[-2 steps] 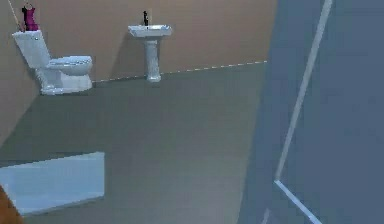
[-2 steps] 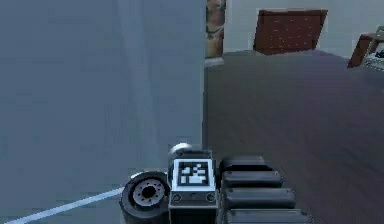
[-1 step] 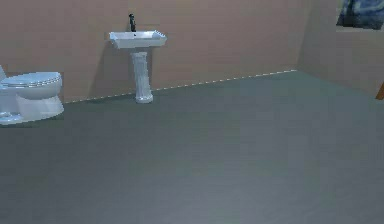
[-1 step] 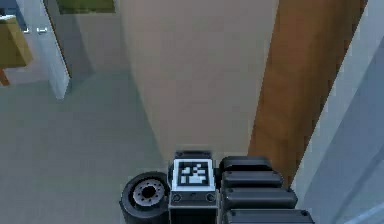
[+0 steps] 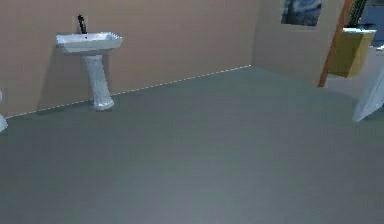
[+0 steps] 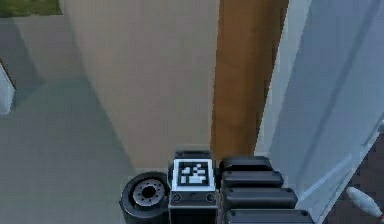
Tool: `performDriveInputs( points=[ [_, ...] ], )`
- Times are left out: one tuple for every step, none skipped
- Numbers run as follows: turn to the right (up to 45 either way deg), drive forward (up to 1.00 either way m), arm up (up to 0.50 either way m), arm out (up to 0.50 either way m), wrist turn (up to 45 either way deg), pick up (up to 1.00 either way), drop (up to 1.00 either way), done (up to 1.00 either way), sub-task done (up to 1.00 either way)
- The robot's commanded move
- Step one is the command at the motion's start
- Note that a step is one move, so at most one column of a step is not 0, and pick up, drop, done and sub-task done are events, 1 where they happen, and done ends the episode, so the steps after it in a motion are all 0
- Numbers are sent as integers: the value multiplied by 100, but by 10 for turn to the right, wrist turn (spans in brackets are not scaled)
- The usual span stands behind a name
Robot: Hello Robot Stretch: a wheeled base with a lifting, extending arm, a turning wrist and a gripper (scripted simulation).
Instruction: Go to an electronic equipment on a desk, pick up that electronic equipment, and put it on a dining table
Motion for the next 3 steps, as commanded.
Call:
performDriveInputs(
  points=[
    [0, 10, 0, 0, 0, 0, 0, 0, 0],
    [330, 0, 0, 0, 0, 0, 0, 0, 0],
    [0, 100, 0, 0, 0, 0, 0, 0, 0]
  ],
)
